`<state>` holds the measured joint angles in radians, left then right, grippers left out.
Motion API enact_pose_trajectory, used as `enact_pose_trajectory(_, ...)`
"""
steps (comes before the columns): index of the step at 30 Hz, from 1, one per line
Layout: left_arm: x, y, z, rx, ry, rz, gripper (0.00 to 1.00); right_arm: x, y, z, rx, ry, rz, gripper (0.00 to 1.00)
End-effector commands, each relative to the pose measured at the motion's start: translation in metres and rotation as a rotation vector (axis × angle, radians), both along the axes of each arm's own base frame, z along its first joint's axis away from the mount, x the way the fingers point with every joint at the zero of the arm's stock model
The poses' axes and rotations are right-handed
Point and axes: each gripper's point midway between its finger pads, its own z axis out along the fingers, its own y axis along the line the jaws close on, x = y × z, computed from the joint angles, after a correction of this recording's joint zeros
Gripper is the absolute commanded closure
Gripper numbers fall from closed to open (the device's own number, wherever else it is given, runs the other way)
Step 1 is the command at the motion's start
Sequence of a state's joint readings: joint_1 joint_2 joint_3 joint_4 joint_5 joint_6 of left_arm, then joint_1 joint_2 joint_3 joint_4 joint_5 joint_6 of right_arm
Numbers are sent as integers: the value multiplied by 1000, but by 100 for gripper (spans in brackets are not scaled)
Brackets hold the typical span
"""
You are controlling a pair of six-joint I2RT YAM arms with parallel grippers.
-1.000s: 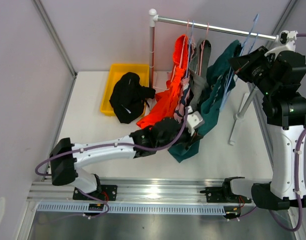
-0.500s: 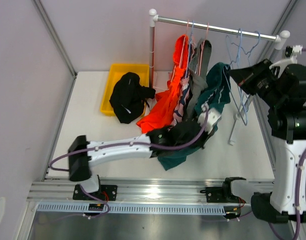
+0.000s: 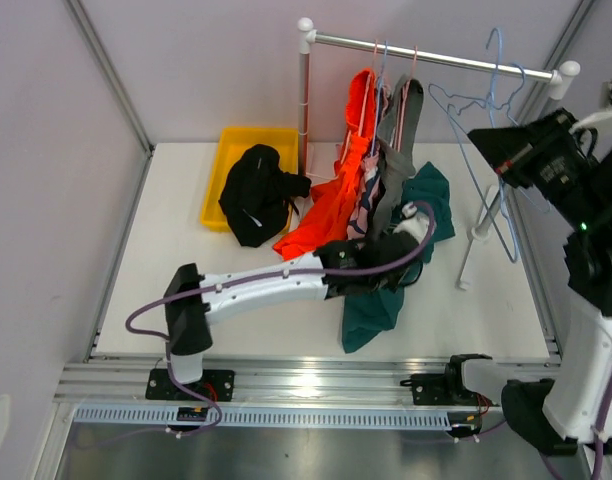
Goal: Remove the shorts from the hanger
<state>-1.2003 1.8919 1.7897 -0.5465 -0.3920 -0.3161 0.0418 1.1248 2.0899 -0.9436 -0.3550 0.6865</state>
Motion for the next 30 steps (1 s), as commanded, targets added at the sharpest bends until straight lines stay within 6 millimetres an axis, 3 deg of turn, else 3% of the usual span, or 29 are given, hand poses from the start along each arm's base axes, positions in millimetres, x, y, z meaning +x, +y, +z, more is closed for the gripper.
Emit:
enact_pose_trajectory(1, -55, 53, 73, -42, -38, 25, 100, 65, -4, -18, -37, 44, -31, 100)
enact_pose_trajectory(3, -59, 89, 123, -118, -76, 59, 100, 89, -8, -27, -44, 62, -55, 100)
enact_pose_trajectory(5, -59, 121, 152, -136, -122, 85, 100, 107, -14, -24, -37, 41, -82, 100)
enact_pose_trajectory(6, -56, 144, 191, -211, -167, 115, 100, 122, -16, -28, -28, 55, -87, 100)
enact_pose_trajectory(9, -35, 193, 234, -248, -246, 184, 100, 149, -30, -25, -7, 36, -131, 100)
enact_pose_trajectory(13, -5, 235, 258, -265, -300, 262, 100, 176, -45, -30, 7, 42, -170, 100)
enact_pose_trajectory(15, 12, 256, 266, -256, -333, 317, 100, 183, -48, -37, 13, 62, -164, 100)
enact_pose_trajectory(17, 27, 263, 281, -279, -356, 331, 100, 187, -47, -50, 17, 97, -150, 100)
enact_pose_trajectory(18, 45, 279, 282, -265, -365, 385, 100, 187, -45, -52, 18, 96, -141, 100)
enact_pose_trajectory(19, 58, 274, 287, -274, -361, 370, 100, 179, -43, -51, 21, 87, -133, 100)
enact_pose_trajectory(20, 72, 294, 305, -298, -394, 425, 100, 181, -42, -69, 22, 125, -126, 100)
enact_pose_trajectory(21, 77, 300, 321, -324, -420, 437, 100, 178, -42, -72, 22, 124, -124, 100)
enact_pose_trajectory(22, 101, 291, 309, -302, -392, 434, 100, 174, -41, -77, 20, 132, -120, 100)
enact_pose_trajectory(23, 103, 300, 335, -354, -445, 442, 100, 167, -40, -88, 17, 152, -113, 100)
enact_pose_trajectory(24, 119, 312, 335, -353, -452, 483, 100, 164, -40, -92, 14, 155, -110, 100)
enact_pose_trajectory(26, 144, 310, 341, -399, -475, 475, 100, 158, -38, -103, 12, 175, -93, 100)
enact_pose_trajectory(28, 170, 323, 349, -451, -516, 507, 100, 151, -37, -114, 7, 192, -83, 100)
enact_pose_trajectory(30, 196, 329, 345, -461, -533, 529, 100, 145, -34, -118, 6, 196, -65, 100)
